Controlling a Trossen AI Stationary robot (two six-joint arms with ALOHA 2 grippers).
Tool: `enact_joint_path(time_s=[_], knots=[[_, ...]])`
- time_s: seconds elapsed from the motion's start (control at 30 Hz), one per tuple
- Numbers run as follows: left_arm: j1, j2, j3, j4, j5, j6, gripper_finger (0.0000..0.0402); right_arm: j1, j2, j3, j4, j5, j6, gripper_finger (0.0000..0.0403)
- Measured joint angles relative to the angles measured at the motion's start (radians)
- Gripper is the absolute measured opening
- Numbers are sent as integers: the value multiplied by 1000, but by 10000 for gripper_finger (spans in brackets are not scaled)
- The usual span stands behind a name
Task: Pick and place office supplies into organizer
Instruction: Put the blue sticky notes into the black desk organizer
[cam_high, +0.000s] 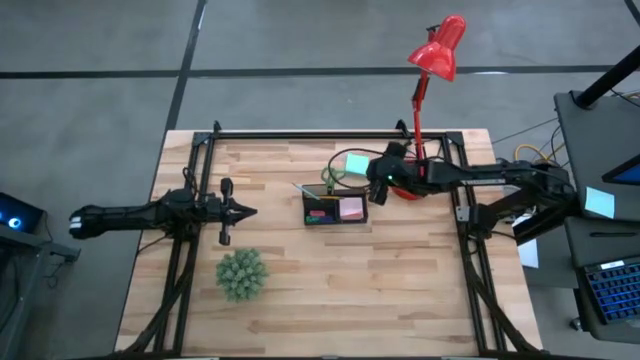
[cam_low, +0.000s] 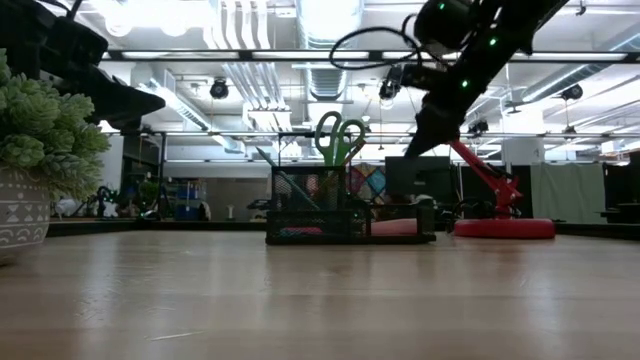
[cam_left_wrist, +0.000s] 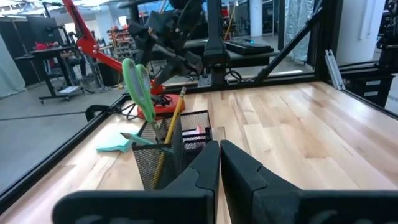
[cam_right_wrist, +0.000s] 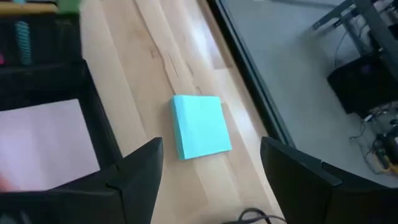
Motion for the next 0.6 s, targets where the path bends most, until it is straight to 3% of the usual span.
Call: enact_joint_path(time_s=[0.2, 0.33, 0.5, 0.6], knots=[[0, 20, 0, 2, 0, 0, 0, -83, 58, 1, 103, -156, 1, 252], [0, 32, 0, 1, 0, 0, 0, -137, 92, 2, 138, -163, 0, 247], [0, 44, 0, 1, 0, 0, 0, -195, 133, 2, 185, -276, 0, 249], [0, 46, 0, 1, 0, 0, 0, -209, 166, 2, 184, -289, -21, 248]])
